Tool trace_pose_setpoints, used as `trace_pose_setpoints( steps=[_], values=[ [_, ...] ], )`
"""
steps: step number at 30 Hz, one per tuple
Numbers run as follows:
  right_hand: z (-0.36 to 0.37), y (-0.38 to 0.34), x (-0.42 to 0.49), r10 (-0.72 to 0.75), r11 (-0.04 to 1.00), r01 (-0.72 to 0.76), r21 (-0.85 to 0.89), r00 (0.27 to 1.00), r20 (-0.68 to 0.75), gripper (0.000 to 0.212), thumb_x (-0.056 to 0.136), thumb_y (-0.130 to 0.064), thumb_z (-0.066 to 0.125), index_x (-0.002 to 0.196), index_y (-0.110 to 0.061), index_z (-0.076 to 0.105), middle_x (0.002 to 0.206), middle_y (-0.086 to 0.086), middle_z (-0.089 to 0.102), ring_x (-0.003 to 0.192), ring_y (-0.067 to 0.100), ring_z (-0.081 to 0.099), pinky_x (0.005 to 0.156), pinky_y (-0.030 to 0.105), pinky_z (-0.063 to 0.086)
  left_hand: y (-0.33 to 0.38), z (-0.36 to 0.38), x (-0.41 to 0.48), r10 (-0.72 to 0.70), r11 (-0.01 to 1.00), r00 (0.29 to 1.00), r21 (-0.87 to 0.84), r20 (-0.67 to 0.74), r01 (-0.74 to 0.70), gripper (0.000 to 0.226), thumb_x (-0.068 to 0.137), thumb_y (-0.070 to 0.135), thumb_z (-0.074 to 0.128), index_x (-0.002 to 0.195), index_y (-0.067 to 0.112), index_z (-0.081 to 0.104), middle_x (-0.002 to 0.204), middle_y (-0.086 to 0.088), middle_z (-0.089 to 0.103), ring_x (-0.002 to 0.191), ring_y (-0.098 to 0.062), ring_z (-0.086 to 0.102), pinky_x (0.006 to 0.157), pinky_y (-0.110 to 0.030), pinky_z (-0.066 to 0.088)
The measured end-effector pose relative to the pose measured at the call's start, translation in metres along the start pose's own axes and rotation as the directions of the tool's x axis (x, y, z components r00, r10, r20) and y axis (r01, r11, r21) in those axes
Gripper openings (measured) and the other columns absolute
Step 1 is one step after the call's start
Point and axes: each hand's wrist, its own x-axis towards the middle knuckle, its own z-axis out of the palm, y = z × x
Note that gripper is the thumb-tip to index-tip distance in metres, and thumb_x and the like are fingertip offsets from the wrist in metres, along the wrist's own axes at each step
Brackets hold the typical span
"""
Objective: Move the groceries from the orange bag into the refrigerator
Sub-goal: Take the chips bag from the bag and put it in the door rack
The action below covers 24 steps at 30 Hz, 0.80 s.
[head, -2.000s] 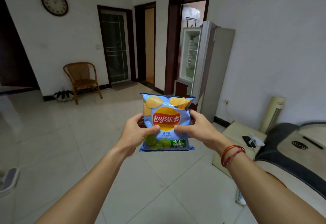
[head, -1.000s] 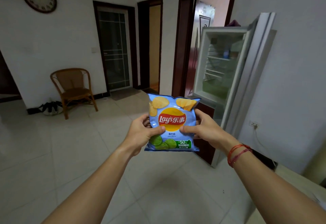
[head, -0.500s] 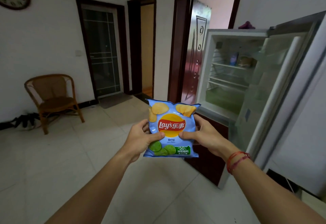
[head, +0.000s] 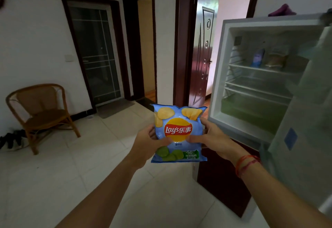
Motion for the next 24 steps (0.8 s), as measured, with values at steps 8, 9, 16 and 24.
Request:
trace_pose_setpoints(
  steps=[8,9,16,24],
  values=[
    [-0.03,0.002,0.115,-0.02,1.0,0.021,0.02,1.0,-0.018,0.052,0.077,0.001,0.079,0.114,-0.031,0.064,0.106,-0.002,0.077,0.097,0.021,0.075,0.078,0.037,0.062,-0.016,-0.011,0.135,0.048,0.994,0.999,0.102,0.021,-0.05,0.041,0.073,0.016,0.084,0.111,0.017,0.068,0.104,-0.003,0.076,0.095,-0.02,0.072,0.08,-0.034,0.06],
    [-0.034,0.004,0.128,-0.016,0.999,0.017,0.031,1.0,-0.025,0.054,0.077,0.002,0.079,0.117,-0.03,0.063,0.108,0.0,0.077,0.098,0.022,0.074,0.079,0.038,0.062,-0.017,-0.012,0.151,0.052,0.994,0.998,0.099,0.036,-0.056,0.043,0.071,0.019,0.084,0.111,0.017,0.068,0.104,-0.003,0.076,0.095,-0.02,0.073,0.08,-0.034,0.06],
    [-0.057,0.018,0.213,0.042,0.998,-0.035,0.046,0.985,-0.166,0.059,0.079,0.004,0.079,0.128,-0.023,0.059,0.106,0.006,0.077,0.093,0.027,0.075,0.075,0.039,0.063,-0.04,-0.019,0.269,0.087,0.988,0.982,0.113,0.169,-0.107,0.046,0.077,0.019,0.082,0.119,0.012,0.065,0.108,-0.002,0.075,0.099,-0.018,0.071,0.086,-0.036,0.059],
    [-0.105,0.018,0.277,0.069,0.998,-0.058,0.039,0.901,-0.428,0.061,0.077,0.001,0.082,0.126,-0.027,0.06,0.107,0.01,0.076,0.096,0.032,0.074,0.084,0.051,0.06,-0.046,0.018,0.404,0.074,0.996,0.911,-0.071,0.406,-0.05,0.042,0.075,-0.001,0.081,0.113,0.012,0.067,0.108,-0.006,0.075,0.103,-0.025,0.071,0.086,-0.038,0.058]
  ],
)
